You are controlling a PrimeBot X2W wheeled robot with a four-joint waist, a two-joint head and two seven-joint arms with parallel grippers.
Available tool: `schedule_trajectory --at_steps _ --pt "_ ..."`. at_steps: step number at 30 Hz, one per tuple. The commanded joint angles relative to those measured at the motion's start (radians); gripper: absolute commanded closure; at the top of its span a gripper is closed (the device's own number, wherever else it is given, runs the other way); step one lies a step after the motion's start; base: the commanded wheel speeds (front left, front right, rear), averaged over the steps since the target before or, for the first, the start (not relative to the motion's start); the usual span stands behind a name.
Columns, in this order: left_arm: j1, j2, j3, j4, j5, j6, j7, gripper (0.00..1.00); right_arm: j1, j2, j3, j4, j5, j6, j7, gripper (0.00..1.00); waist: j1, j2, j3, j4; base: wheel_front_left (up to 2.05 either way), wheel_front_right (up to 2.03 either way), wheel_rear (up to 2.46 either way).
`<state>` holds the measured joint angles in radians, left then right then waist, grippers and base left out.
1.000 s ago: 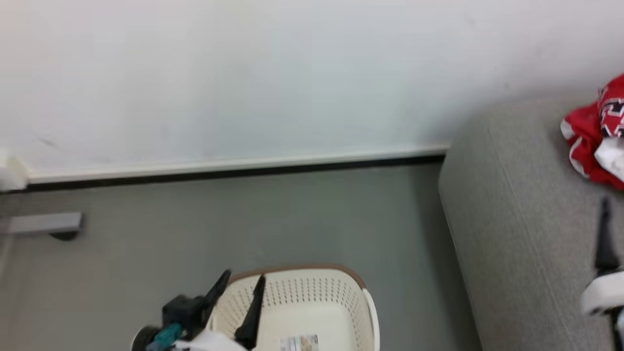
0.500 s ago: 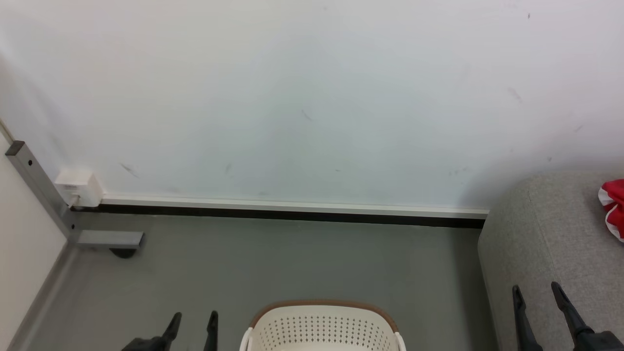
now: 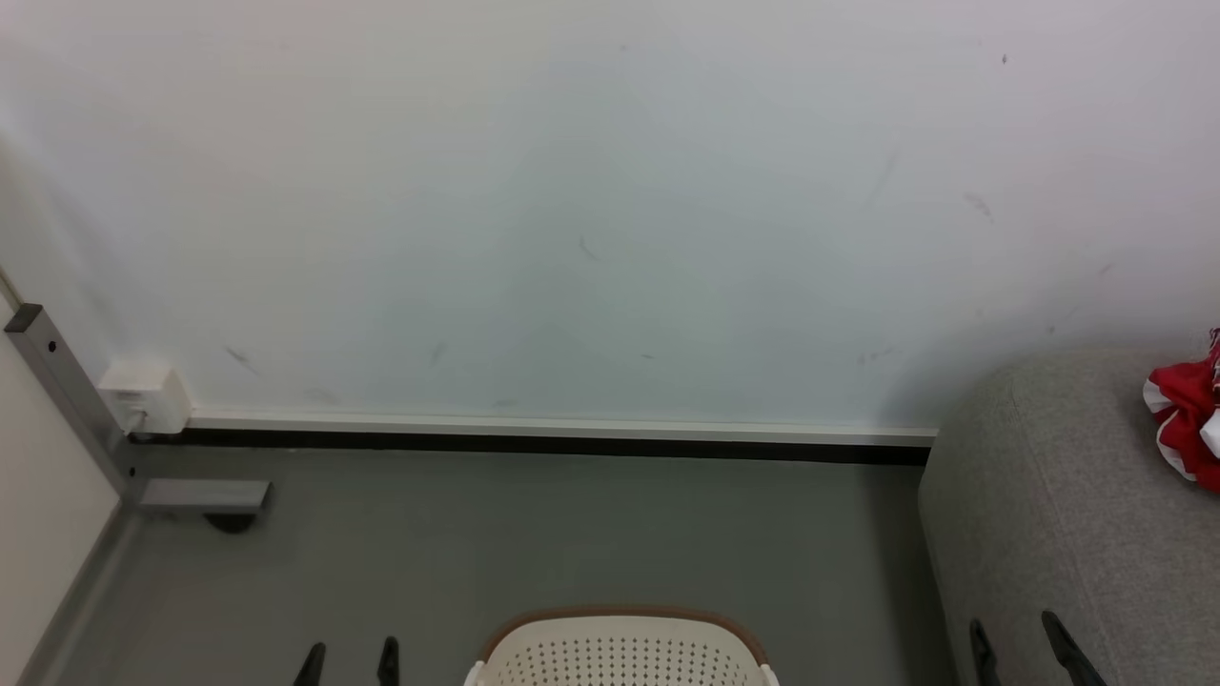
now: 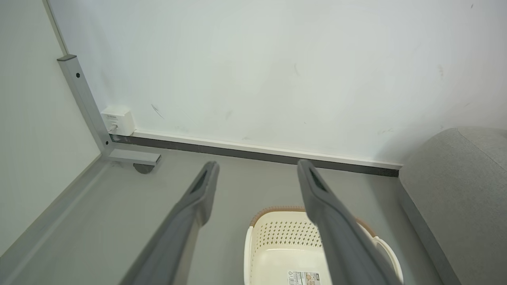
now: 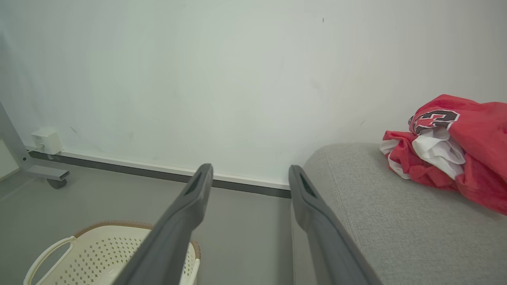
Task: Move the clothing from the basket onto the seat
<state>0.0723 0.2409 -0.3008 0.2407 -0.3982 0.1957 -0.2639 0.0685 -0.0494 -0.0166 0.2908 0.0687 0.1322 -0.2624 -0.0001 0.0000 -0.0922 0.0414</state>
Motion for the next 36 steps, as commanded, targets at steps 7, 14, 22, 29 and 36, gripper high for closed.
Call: schedule_trajectory --at_steps 7,14,22,29,36 --pt "0.024 -0.037 0.073 0.001 0.065 -0.047 0.0 0.0 0.01 -0.003 0.016 0.028 0.018 -0.003 -0.003 0.0 0.0001 0.0 -0.009 -0.014 0.0 0.0 0.0" --pt "0.029 -0.066 0.103 0.014 0.109 -0.083 0.0 0.0 0.001 -0.002 0.025 0.035 0.021 -0.003 -0.003 0.0 0.0001 0.0 -0.011 -0.018 0.0 0.0 0.0" --pt "0.022 -0.091 0.131 0.025 0.141 -0.114 0.0 0.0 -0.008 -0.002 0.027 0.032 0.021 -0.003 -0.003 0.0 0.0001 0.0 -0.01 -0.018 0.0 0.0 0.0" --pt "0.022 -0.105 0.15 0.033 0.161 -0.127 0.0 0.0 -0.022 -0.002 0.025 0.03 0.018 -0.003 -0.003 0.0 0.0001 0.0 -0.011 -0.016 0.0 0.0 0.0" --pt "0.024 -0.117 0.169 0.043 0.18 -0.14 -0.001 0.0 -0.024 -0.002 0.029 0.028 0.014 -0.003 -0.003 0.0 0.0001 0.0 -0.013 -0.01 0.0 0.0 0.0"
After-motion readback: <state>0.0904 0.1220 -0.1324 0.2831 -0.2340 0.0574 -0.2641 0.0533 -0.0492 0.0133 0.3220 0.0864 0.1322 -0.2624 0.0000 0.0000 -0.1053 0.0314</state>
